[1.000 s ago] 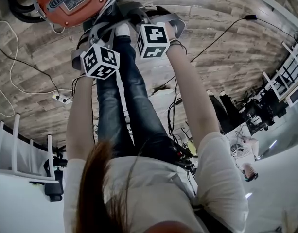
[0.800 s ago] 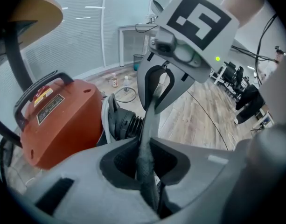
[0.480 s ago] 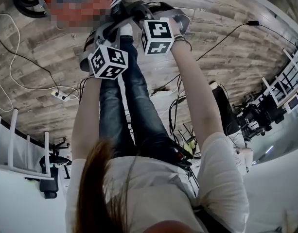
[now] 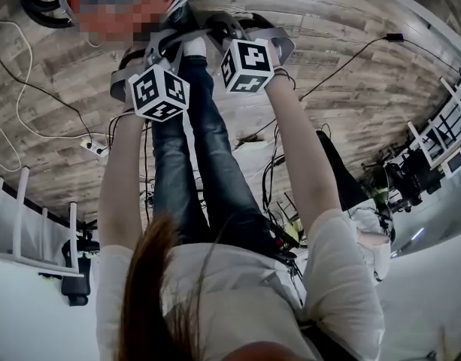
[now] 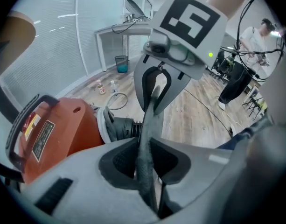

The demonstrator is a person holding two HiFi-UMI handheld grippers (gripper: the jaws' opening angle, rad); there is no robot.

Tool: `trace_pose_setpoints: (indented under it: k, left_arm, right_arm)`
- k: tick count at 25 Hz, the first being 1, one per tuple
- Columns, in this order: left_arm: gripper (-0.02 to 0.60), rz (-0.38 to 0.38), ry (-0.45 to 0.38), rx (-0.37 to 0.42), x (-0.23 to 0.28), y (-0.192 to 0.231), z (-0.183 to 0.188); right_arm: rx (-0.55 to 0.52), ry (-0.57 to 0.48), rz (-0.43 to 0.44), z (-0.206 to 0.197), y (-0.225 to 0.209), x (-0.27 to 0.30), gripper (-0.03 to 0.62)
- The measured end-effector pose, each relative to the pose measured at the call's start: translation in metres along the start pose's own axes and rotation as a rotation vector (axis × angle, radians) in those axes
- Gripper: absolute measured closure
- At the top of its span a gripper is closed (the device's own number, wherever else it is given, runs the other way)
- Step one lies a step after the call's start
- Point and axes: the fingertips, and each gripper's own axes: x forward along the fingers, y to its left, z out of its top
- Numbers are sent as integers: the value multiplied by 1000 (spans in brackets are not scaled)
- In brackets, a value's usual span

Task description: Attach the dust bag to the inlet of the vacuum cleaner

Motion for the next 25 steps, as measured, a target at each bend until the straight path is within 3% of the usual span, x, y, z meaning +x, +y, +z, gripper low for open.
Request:
trace_pose_setpoints:
  k: [12,16,21,25]
  left_arm:
    - [525,34,-72,-259,-1,-3,-4]
    - [525,40,-76,-311,1,-2,-6]
    - [525,36,-61,-277,2,3,-3]
    - [518,8,-59,-243,3,9,-2]
  right_arm:
    - [-240,26,93,11,-10,5,543]
    - [-148,-3,79,12,-13,9,539]
    - [29,-42,-9,8,-13,7,537]
    - [77,-45,-44,5,-12,5,537]
